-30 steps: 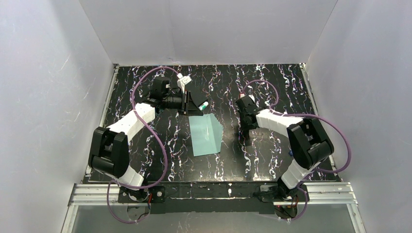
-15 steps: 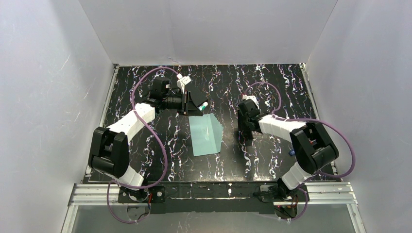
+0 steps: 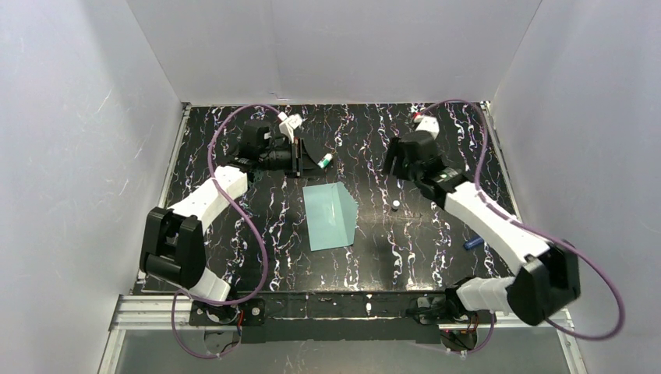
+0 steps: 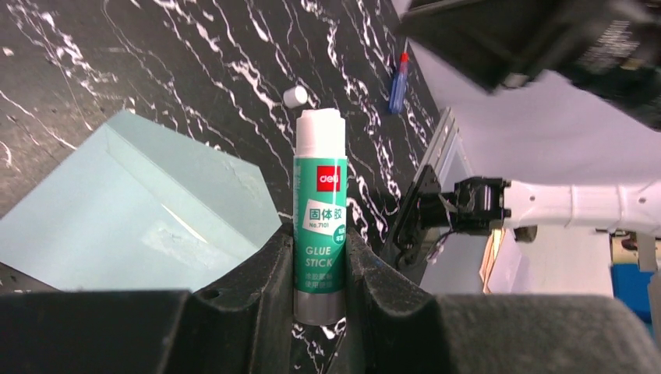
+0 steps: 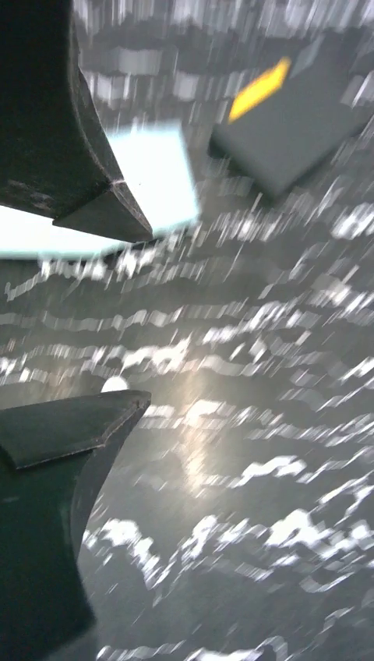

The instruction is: Place the letter into the envelope and seal it

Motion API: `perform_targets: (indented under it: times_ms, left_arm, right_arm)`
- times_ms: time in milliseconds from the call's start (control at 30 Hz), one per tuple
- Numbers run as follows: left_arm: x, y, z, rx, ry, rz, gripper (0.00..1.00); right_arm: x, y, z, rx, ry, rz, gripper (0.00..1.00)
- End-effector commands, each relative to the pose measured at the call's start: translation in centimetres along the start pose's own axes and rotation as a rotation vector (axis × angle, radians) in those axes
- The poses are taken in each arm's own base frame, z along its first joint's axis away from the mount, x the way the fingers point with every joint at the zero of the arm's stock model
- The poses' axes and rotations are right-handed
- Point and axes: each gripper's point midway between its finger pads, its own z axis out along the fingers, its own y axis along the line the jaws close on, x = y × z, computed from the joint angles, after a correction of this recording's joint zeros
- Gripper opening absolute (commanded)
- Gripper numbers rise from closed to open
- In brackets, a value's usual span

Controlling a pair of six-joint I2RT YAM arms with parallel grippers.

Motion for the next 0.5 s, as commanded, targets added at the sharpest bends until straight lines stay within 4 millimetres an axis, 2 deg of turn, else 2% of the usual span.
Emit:
perform_targets:
  times_ms: [0, 100, 167, 300, 467]
  left_arm:
    - [-5.4, -4.2, -1.2, 0.022, -0.155, 0.084, 0.0]
    - [-7.1, -5.5, -1.3, 0.036, -0.182, 0.096, 0.0]
    - [-8.1, -6.3, -1.5, 0.048, -0.199, 0.092, 0.0]
    - [-9.2, -7.6, -1.8, 0.071, -0.219, 0.079, 0.0]
    - [-8.9, -8.3, -2.0, 0.074, -0.229, 0.066, 0.0]
  right_arm:
    - [-7.8, 7.2, -5.1, -0.377, -0.194, 0.17, 0.79]
    - [-10.1, 12.7, -7.9, -0.69, -0.215, 0.292, 0.82]
    - [-11.5, 15.1, -9.1, -0.831, -0.219, 0.394, 0.83]
    - [-13.2, 17.3, -10.1, -0.987, -0.242, 0.52, 0.85]
    - [-14.7, 19.4, -10.9, -1.082, -0.222, 0.568, 0.85]
